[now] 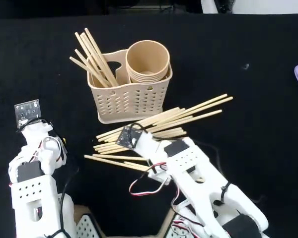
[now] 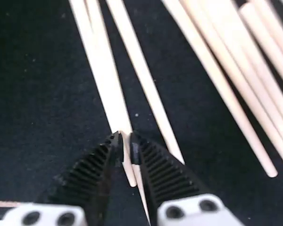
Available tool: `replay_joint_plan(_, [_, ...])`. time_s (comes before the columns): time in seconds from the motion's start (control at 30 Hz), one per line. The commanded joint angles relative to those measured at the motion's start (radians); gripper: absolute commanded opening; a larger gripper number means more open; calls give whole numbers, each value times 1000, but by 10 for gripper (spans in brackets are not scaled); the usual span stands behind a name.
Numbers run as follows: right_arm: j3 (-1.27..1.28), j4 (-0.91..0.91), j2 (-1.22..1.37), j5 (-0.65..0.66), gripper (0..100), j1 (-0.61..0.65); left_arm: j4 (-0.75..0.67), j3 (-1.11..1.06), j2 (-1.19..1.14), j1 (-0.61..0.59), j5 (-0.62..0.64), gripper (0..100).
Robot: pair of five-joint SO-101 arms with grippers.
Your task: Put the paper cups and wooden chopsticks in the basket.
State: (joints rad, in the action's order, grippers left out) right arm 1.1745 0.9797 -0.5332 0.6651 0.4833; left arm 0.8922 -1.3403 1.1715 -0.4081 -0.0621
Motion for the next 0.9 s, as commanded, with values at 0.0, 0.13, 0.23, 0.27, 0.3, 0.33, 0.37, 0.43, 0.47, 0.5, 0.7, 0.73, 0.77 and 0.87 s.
replay_joint_plan(0.0, [-53,-5,-4,8,11,-18,-17,10,9,-1,11,170])
replay_joint_plan(0.13, [-111,54,-4,11,11,-38,-17,10,9,-1,11,170])
replay_joint_plan(0.23, [-134,101,-2,15,15,-43,-17,12,9,-1,12,170])
replay_joint_plan(0.27, [-133,109,1,15,16,-40,-17,12,9,-1,12,170])
replay_joint_plan(0.3, [-127,114,4,15,21,-28,-17,12,9,-1,12,170])
replay_joint_plan(0.33, [-114,112,2,11,42,-17,-17,12,9,-1,12,170])
replay_joint_plan(0.37, [-101,109,-1,8,78,-5,-17,12,9,-1,12,170])
replay_joint_plan(0.43, [-74,104,-2,9,175,29,-17,12,9,-1,12,170])
replay_joint_plan(0.47, [-65,104,-2,14,215,48,-17,12,9,-1,12,170])
replay_joint_plan(0.5, [-59,104,-2,14,247,64,-17,10,9,-1,12,170])
replay_joint_plan(0.7, [-25,38,5,8,181,107,-17,10,9,-2,12,170])
replay_joint_plan(0.73, [-12,15,5,8,172,107,-17,10,9,-2,12,170])
replay_joint_plan(0.77, [5,-9,5,8,165,107,-17,10,9,-2,12,170])
replay_joint_plan(0.87, [39,-44,5,8,161,107,-17,10,9,-2,11,170])
